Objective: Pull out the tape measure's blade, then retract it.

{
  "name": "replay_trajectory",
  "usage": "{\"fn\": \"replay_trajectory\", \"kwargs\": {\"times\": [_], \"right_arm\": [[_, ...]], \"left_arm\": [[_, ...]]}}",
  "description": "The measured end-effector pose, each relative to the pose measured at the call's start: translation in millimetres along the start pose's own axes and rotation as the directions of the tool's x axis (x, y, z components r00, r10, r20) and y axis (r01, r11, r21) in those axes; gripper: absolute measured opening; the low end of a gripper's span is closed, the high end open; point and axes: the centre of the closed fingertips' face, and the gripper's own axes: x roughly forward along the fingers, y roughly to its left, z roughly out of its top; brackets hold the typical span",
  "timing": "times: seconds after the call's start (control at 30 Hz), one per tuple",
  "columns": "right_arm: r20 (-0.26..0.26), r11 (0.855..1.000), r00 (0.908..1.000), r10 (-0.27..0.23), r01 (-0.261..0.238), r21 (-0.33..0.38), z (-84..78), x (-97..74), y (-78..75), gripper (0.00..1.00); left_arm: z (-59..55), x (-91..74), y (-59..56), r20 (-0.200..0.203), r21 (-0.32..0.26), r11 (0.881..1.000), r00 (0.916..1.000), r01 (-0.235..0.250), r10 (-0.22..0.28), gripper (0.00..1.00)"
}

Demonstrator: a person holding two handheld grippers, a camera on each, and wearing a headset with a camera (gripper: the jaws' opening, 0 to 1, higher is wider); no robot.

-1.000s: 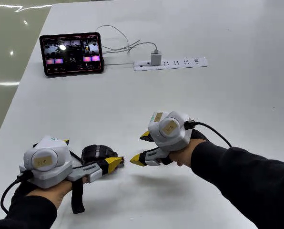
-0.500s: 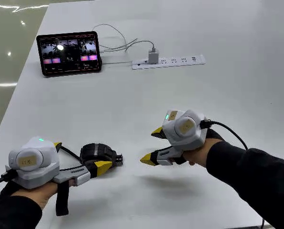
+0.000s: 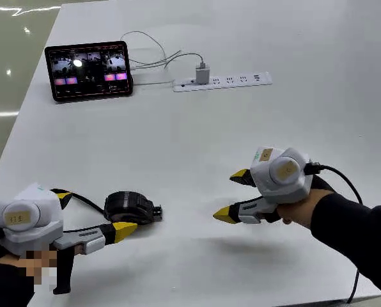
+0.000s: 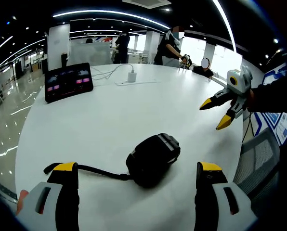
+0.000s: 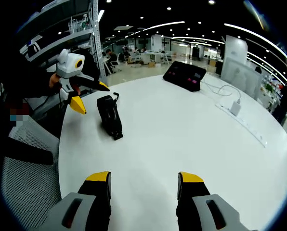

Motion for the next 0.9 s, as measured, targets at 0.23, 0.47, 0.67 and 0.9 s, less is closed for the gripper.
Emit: {"fn": "replay_trajectory", "kwargs": {"times": [0.23,0.47,0.67,0.9], "right_arm": [[-0.002,1.000,0.9999,-0.015,0.015,0.026,-13.5,-19.9,-5.4,0.58],[0.000,0.998,0.9994,-0.035,0.035,0.053,-26.0,-37.1,-12.8,0.62],[0.016,0.996,0.9994,-0.030,0.029,0.087,-37.6,-49.7,-16.5,0.66],[0.000,0.994,0.9985,-0.055,0.054,0.096,-53.9,-66.5,-26.9,0.69]], "left_arm": [[-0.5,-3.1,-1.3,-0.003,0.004,1.000,0.9998,0.019,-0.019,0.98],[-3.2,-5.1,-5.4,-0.019,0.017,0.999,0.9989,0.042,-0.042,0.97],[-5.2,-7.3,-10.4,-0.029,0.035,0.997,0.9972,0.070,-0.069,0.98],[-5.8,-10.2,-11.6,-0.032,0.056,0.995,0.9964,0.081,-0.079,0.99]]}}
